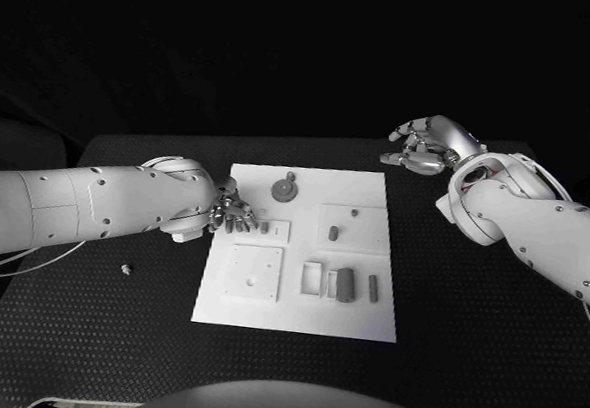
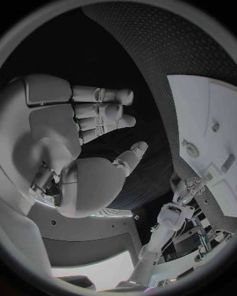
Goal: Assemble the parts on the task board
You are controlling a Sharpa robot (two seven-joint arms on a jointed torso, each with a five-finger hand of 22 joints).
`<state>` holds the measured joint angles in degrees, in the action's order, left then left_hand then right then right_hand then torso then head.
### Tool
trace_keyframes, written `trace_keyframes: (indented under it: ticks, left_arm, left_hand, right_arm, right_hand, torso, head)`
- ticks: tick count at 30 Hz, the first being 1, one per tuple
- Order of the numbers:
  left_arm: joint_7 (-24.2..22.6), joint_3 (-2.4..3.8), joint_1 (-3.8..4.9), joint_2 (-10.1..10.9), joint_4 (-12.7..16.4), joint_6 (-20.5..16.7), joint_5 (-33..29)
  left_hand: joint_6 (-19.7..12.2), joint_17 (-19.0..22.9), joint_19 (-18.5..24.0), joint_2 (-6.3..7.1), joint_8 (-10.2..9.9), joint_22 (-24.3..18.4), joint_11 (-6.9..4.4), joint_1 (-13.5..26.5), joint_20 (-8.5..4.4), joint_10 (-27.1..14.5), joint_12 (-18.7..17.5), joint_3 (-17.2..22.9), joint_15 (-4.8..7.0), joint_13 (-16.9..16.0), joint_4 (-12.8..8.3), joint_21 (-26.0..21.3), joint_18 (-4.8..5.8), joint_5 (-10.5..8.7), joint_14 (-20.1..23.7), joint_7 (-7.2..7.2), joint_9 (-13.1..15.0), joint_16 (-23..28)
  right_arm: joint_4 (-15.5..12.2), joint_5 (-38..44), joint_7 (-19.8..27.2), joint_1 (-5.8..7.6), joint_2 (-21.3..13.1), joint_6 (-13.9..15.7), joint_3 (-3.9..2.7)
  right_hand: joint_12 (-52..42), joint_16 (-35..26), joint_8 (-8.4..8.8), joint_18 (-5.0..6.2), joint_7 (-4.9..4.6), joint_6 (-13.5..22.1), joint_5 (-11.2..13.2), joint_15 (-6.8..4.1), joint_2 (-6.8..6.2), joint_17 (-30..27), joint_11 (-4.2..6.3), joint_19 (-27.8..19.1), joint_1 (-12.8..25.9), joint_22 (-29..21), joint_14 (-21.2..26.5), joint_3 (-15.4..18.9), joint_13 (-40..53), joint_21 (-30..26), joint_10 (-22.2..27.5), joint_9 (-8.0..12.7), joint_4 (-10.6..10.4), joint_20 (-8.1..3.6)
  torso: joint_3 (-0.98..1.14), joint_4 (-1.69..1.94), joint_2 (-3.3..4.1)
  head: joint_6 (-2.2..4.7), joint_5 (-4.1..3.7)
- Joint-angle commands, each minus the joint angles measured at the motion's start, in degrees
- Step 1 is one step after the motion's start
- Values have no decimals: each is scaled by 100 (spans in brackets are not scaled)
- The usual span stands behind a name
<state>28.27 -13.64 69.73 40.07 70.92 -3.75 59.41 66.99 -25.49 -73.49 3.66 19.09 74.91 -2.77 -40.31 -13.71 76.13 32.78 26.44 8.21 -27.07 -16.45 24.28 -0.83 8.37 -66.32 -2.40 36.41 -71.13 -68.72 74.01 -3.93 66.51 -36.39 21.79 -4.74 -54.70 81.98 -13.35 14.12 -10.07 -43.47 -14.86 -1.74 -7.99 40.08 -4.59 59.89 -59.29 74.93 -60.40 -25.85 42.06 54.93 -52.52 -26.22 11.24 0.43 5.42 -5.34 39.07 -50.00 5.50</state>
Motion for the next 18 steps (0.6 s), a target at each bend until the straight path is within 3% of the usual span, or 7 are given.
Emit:
trace_keyframes:
  ticks: [1,7,18]
  left_arm:
    - [4,1,1,-10,-1,27,4]
    - [14,1,1,-10,-2,56,35]
    - [0,0,1,-20,21,-7,239]
  left_hand:
    - [-1,4,32,-53,-22,103,-9,-56,-6,-33,35,16,14,4,-1,23,-100,90,30,-12,8,-10]
    - [11,1,24,-116,-18,109,-15,-144,-10,-24,51,23,18,-1,-12,39,-100,234,21,-7,12,-26]
    - [12,1,25,-169,-19,111,-15,-207,-11,-26,57,25,19,-3,-16,46,-98,293,22,-7,15,-31]
  right_arm:
    - [0,8,17,-1,0,-77,-3]
    - [-1,8,16,-1,2,-72,-3]
    - [-1,8,16,-2,4,-74,-3]
  right_hand:
    - [-33,-21,-10,88,-93,65,6,-2,25,-10,9,14,42,59,30,-9,-5,-23,28,8,-36,-38]
    - [-34,-23,-10,88,-93,66,6,-2,26,-11,8,13,43,59,32,-9,-6,-25,29,9,-38,-37]
    - [-36,-26,-10,88,-94,66,6,-1,27,-13,8,11,44,58,34,-9,-7,-28,30,11,-41,-36]
  torso:
    - [-3,3,-1]
    - [-2,1,1]
    - [-1,1,-1]
  head:
    - [0,-5]
    - [0,-2]
    - [0,0]
